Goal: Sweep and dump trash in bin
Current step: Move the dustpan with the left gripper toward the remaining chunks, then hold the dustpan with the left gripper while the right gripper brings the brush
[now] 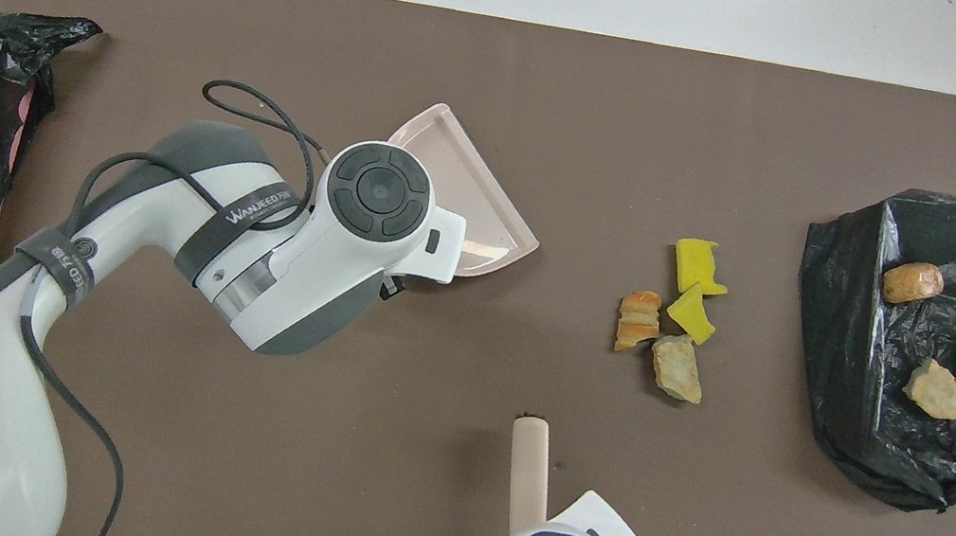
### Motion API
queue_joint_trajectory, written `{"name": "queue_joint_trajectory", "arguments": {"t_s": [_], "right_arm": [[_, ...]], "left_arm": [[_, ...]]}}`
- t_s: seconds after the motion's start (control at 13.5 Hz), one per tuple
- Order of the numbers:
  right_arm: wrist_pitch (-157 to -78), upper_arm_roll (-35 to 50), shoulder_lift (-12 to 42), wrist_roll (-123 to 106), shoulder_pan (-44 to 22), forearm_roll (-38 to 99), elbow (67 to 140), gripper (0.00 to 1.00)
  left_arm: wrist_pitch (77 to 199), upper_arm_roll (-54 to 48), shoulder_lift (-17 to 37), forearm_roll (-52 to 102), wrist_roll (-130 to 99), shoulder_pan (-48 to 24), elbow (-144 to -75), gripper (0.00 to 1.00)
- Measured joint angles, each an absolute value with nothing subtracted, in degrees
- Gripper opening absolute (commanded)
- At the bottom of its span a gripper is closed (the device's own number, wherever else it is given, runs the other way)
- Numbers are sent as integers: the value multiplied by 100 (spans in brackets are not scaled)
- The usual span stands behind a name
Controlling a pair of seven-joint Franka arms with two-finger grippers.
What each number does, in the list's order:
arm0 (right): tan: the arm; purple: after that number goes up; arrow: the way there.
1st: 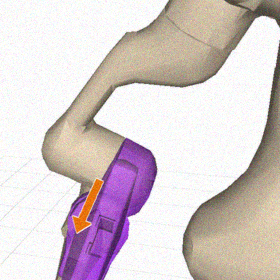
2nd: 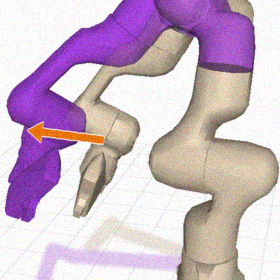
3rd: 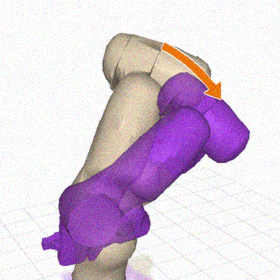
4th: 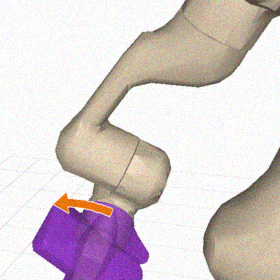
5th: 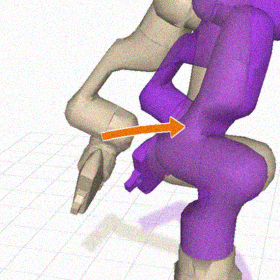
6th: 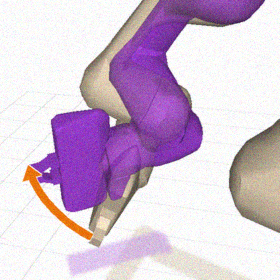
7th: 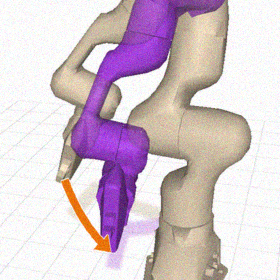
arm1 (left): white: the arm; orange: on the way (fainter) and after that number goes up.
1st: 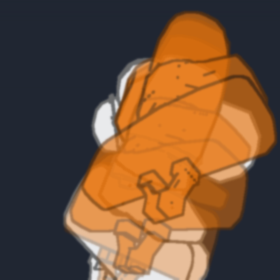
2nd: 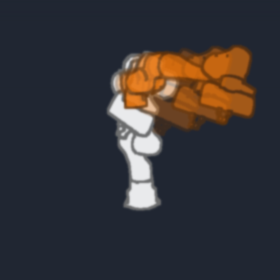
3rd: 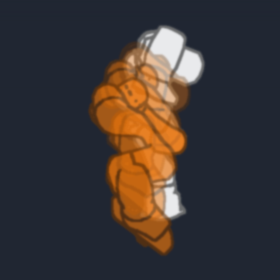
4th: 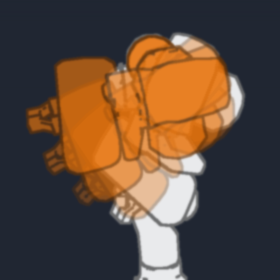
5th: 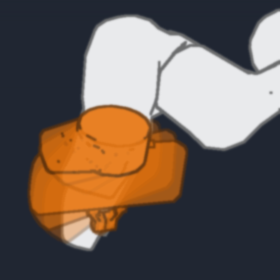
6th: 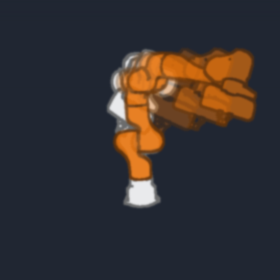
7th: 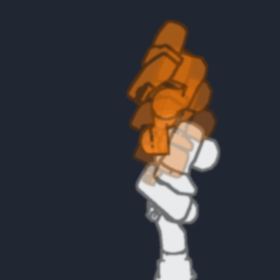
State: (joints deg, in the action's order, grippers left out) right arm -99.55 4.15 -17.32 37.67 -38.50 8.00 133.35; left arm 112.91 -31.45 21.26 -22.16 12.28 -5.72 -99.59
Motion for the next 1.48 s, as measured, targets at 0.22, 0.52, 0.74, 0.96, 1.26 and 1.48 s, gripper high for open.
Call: {"name": "queue_joint_trajectory", "arguments": {"t_s": [0.22, 0.52, 0.74, 0.96, 1.26, 1.48], "right_arm": [[-9694, 396, -1913, 2911, -2721, 160, 13344, 0], [-10132, 396, -1805, 1668, -1397, -788, 13445, 0], [-10878, 395, -1498, 948, -704, -1248, 13516, 0], [-11684, 401, -885, 867, -546, -1530, 13541, 0], [-12052, 433, -364, 691, -502, -1609, 13532, 0], [-12046, 497, -333, 496, -663, -1284, 13535, 0]], "left_arm": [[11292, -3146, 2011, -2021, 2193, -528, -10151, 0], [11342, -3302, 1778, -2014, 2716, -531, -10581, 0], [11668, -3430, 1686, -2014, 2782, -537, -10845, 0], [11909, -3509, 1653, -2014, 2787, -538, -11040, 0], [11943, -3571, 1440, -2014, 2797, -568, -11334, 0], [11961, -3602, 1223, -2014, 2800, -577, -11597, 0]]}}
